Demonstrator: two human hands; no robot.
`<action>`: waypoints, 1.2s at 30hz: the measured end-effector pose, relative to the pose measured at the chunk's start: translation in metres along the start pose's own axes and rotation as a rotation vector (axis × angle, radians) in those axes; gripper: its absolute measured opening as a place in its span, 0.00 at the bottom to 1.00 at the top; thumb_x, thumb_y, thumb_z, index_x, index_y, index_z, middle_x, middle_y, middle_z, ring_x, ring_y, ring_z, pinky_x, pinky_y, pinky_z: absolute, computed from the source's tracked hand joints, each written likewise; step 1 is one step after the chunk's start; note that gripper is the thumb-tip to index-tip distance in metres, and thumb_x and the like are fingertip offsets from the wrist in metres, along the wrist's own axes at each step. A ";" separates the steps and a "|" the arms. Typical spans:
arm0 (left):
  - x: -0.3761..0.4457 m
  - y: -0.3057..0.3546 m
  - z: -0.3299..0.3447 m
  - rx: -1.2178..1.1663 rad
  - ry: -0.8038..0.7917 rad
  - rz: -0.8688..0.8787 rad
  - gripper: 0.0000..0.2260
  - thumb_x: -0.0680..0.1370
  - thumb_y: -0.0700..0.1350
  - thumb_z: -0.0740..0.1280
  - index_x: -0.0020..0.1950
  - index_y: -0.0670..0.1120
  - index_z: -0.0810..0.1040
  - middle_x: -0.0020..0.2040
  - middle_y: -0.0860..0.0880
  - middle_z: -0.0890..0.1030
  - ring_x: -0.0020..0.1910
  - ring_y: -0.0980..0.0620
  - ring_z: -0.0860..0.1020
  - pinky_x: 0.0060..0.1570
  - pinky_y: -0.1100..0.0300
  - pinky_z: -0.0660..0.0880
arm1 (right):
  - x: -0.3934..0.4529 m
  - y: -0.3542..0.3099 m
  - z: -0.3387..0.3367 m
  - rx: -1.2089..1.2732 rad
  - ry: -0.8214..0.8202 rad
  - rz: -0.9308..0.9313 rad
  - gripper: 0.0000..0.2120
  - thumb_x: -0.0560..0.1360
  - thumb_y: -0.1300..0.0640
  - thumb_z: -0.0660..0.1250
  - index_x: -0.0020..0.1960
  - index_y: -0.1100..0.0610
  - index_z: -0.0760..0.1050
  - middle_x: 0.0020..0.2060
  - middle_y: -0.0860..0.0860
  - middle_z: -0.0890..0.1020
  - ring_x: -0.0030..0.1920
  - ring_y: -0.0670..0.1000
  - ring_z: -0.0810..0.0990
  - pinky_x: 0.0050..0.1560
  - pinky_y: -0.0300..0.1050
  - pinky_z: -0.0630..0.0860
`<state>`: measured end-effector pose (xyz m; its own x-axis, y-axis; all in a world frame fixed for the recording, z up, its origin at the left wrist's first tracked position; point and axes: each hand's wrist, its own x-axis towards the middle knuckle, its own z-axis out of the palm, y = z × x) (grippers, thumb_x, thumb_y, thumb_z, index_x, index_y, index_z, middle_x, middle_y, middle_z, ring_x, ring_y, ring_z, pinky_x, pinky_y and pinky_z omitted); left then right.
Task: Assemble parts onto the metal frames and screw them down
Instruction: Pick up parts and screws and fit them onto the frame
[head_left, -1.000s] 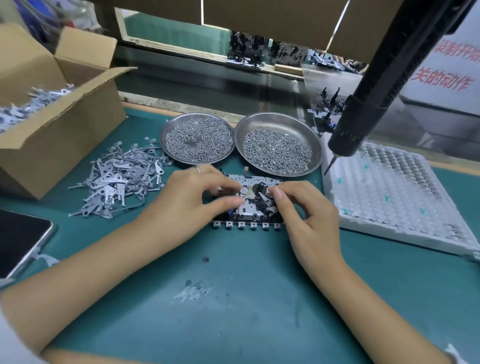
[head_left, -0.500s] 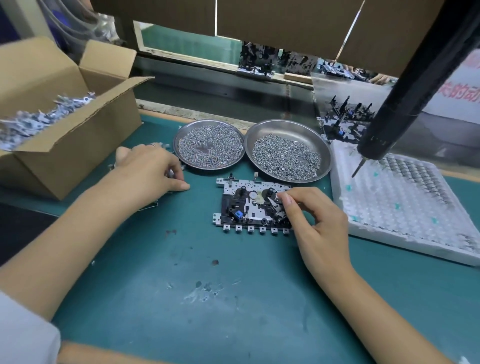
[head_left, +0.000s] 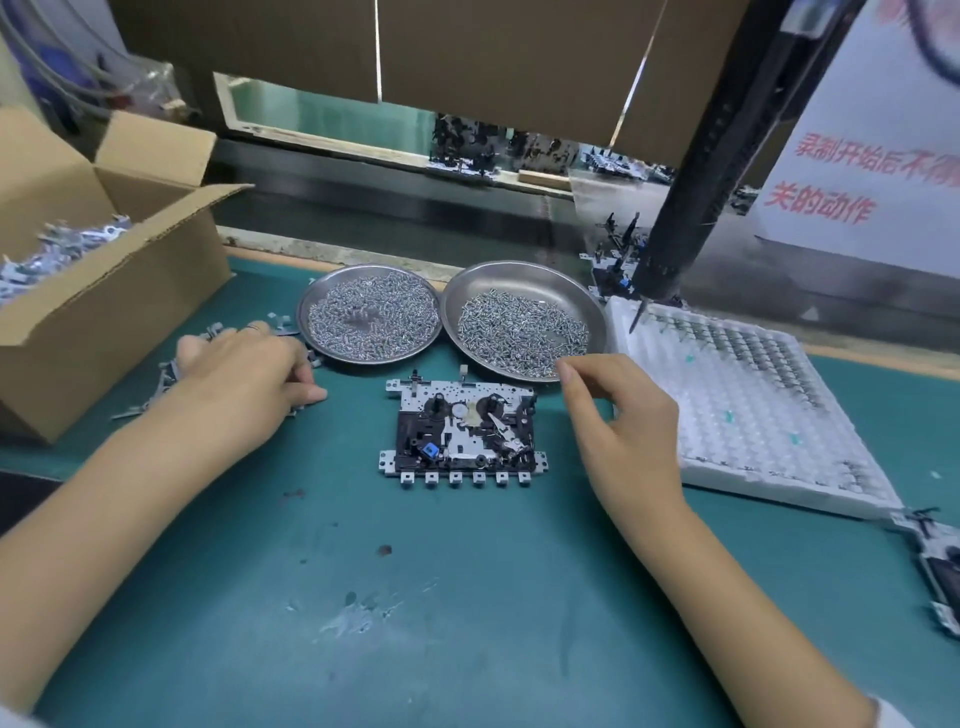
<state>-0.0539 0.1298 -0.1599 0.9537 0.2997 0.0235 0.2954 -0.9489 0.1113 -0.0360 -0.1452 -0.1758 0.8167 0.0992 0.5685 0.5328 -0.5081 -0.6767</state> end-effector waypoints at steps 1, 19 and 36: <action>0.000 0.000 -0.001 0.012 0.000 -0.007 0.13 0.76 0.56 0.66 0.34 0.54 0.72 0.49 0.49 0.75 0.57 0.48 0.72 0.49 0.56 0.60 | 0.006 0.000 0.001 -0.049 -0.035 -0.011 0.06 0.76 0.65 0.66 0.49 0.60 0.81 0.43 0.50 0.81 0.44 0.41 0.76 0.49 0.28 0.70; -0.032 0.033 0.005 -0.941 0.234 0.299 0.06 0.72 0.44 0.73 0.38 0.50 0.77 0.35 0.54 0.81 0.35 0.62 0.77 0.38 0.74 0.70 | 0.071 0.012 0.031 -0.491 -0.425 0.075 0.11 0.72 0.71 0.65 0.50 0.63 0.82 0.46 0.59 0.83 0.49 0.59 0.79 0.53 0.52 0.76; -0.057 0.108 0.024 -1.290 0.290 0.359 0.17 0.65 0.44 0.78 0.47 0.58 0.77 0.36 0.59 0.83 0.38 0.60 0.81 0.33 0.74 0.72 | 0.020 -0.015 -0.008 0.718 -0.148 0.445 0.11 0.64 0.68 0.74 0.43 0.58 0.80 0.33 0.52 0.84 0.35 0.47 0.83 0.35 0.35 0.77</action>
<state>-0.0754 0.0079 -0.1735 0.8735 0.2198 0.4344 -0.3764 -0.2611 0.8889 -0.0296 -0.1426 -0.1507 0.9769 0.1553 0.1465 0.1261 0.1337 -0.9830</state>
